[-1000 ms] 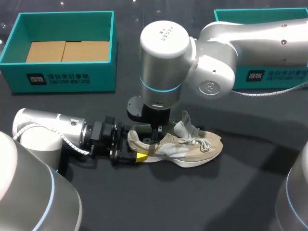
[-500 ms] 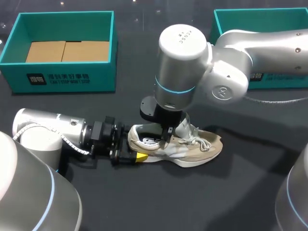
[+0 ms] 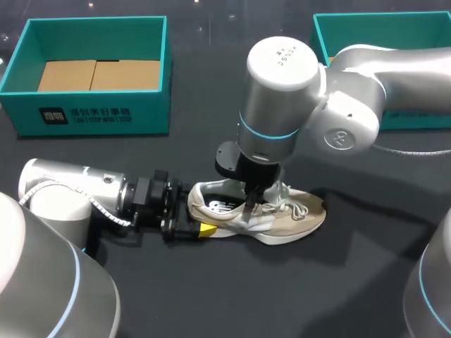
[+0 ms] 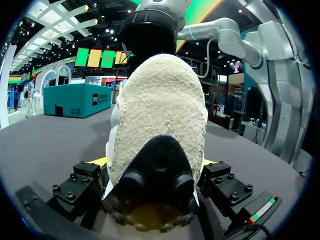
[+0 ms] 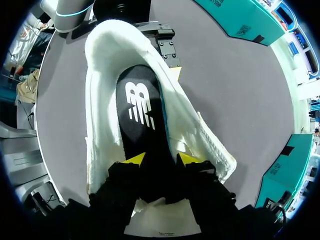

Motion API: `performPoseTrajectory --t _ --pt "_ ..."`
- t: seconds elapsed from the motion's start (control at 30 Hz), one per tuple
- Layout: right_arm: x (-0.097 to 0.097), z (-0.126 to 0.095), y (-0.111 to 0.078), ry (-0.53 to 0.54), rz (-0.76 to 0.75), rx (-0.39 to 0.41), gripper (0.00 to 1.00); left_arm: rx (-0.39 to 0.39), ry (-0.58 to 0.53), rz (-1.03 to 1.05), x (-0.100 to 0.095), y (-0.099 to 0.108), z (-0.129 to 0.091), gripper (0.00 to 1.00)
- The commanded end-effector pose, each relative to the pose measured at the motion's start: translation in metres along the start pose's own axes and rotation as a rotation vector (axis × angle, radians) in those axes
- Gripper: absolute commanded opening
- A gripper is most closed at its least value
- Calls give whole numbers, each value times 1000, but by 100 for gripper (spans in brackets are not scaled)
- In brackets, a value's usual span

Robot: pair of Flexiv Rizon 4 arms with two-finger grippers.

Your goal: Take the shoe out of the shoebox, open the shoe tongue, remove and reinsert the insole, then place the shoe into the shoebox

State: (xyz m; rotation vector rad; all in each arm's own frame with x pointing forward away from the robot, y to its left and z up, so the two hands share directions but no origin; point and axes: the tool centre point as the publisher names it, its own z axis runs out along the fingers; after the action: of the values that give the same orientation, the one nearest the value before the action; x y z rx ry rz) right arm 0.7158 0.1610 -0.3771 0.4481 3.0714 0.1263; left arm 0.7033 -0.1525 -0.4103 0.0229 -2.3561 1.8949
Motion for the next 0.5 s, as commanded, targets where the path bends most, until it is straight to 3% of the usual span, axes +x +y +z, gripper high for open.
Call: performPoseTrajectory --t 0.03,0.3,0.5 --pt "-8 11 -2 48 -19 -15 41 -1 -1 0 0 4 1 0" --pt "-6 31 4 156 -81 -40 43 -1 -1 0 0 4 1 0" --pt "5 42 4 232 -76 -44 38 -1 -1 0 0 4 1 0"
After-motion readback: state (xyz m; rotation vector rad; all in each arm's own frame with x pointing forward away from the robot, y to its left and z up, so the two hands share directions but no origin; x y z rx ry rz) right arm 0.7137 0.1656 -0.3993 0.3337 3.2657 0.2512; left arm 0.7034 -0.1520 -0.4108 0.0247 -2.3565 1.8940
